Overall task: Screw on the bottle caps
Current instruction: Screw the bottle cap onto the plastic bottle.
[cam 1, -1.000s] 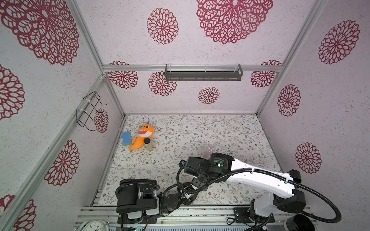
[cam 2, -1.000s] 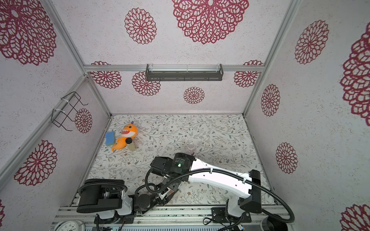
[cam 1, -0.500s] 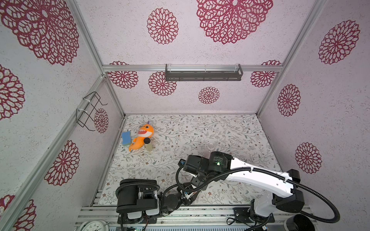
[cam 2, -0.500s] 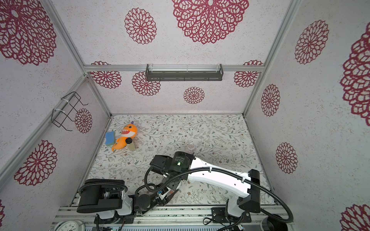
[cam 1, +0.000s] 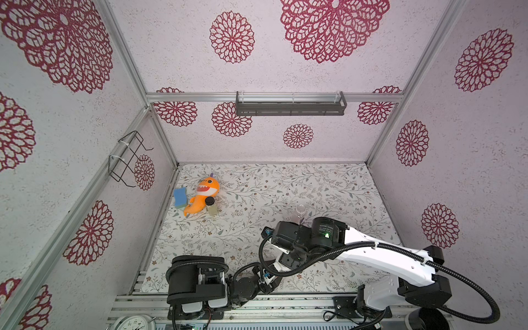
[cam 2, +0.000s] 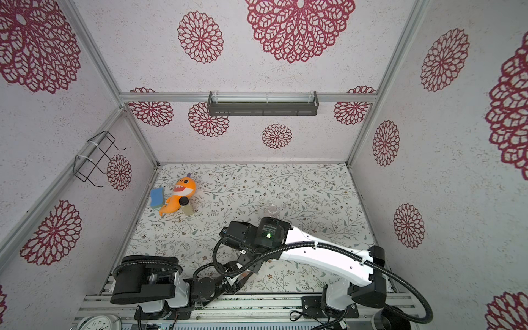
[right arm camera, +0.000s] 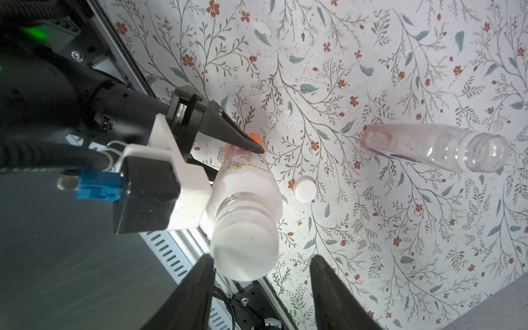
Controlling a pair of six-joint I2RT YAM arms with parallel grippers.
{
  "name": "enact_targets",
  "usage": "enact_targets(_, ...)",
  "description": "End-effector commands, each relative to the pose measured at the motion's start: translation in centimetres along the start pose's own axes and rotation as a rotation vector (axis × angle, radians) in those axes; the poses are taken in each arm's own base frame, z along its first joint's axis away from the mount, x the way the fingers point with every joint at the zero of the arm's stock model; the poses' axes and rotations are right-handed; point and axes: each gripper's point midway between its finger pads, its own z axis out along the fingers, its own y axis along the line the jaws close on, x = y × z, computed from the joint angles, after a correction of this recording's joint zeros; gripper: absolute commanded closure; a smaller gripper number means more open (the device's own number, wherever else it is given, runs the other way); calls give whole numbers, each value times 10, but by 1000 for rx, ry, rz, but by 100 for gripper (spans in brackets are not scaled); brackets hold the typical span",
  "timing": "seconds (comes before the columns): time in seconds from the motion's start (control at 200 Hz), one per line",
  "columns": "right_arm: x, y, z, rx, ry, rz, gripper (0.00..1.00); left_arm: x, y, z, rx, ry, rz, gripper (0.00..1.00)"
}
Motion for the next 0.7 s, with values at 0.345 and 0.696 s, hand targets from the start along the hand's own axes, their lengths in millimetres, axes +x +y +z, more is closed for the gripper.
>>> enact_targets(0.345, 9, 9, 4, -25, 14, -46, 47, -10, -2, 1, -3, -39, -11, 46)
enact_targets(0.696, 3, 7, 6, -4, -6, -44, 53, -10, -4, 2, 1, -37, -12, 46)
